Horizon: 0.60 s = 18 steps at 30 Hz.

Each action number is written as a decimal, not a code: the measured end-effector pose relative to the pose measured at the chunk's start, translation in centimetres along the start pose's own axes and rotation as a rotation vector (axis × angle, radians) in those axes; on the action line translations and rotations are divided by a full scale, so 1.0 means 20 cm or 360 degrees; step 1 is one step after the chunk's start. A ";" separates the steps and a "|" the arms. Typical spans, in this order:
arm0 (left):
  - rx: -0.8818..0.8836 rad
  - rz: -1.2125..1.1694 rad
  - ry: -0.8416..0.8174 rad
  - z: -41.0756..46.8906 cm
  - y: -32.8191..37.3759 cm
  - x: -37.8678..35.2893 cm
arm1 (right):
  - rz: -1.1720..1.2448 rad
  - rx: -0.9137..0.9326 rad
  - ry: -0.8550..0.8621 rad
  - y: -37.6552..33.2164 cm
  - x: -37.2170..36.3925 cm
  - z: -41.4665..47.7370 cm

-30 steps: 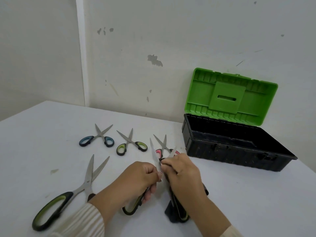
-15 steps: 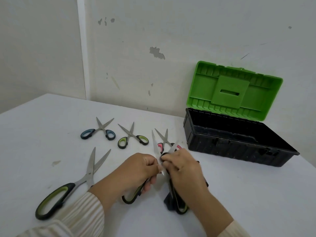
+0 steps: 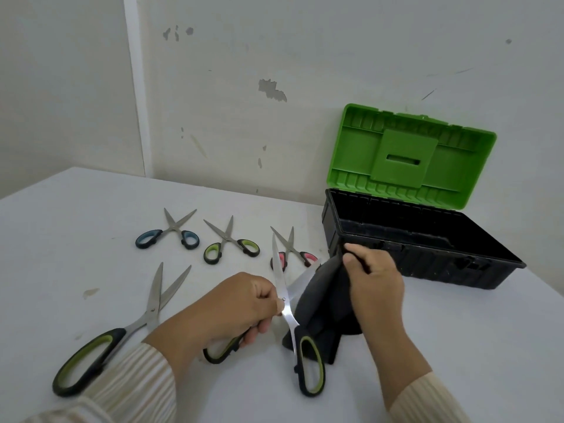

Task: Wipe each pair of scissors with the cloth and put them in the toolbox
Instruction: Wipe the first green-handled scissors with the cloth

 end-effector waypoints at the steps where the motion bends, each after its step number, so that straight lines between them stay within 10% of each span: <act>1: 0.0012 -0.0001 0.0014 0.00 0.00 0.00 | 0.0029 0.0023 0.0042 0.00 0.03 0.00; 7: -0.0001 0.0007 0.0083 0.00 -0.01 0.02 | -0.0039 0.0605 -0.0685 -0.16 -0.21 -0.24; 14: -0.0050 0.0035 0.0054 -0.01 0.01 0.03 | 0.0013 0.0020 -0.0219 0.00 -0.04 -0.01; 18: -0.0066 -0.0125 0.0194 0.00 0.01 0.10 | -0.0021 0.0109 -0.1042 -0.13 -0.11 -0.15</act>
Point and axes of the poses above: each hand's wrist, its own z-axis towards the middle knuckle, its own x-axis out of the back of the hand, y = z × x, the point moved 5 cm from there along z, towards the middle knuckle, and after that the axes turned 2 degrees about y, right-handed, at the moved point
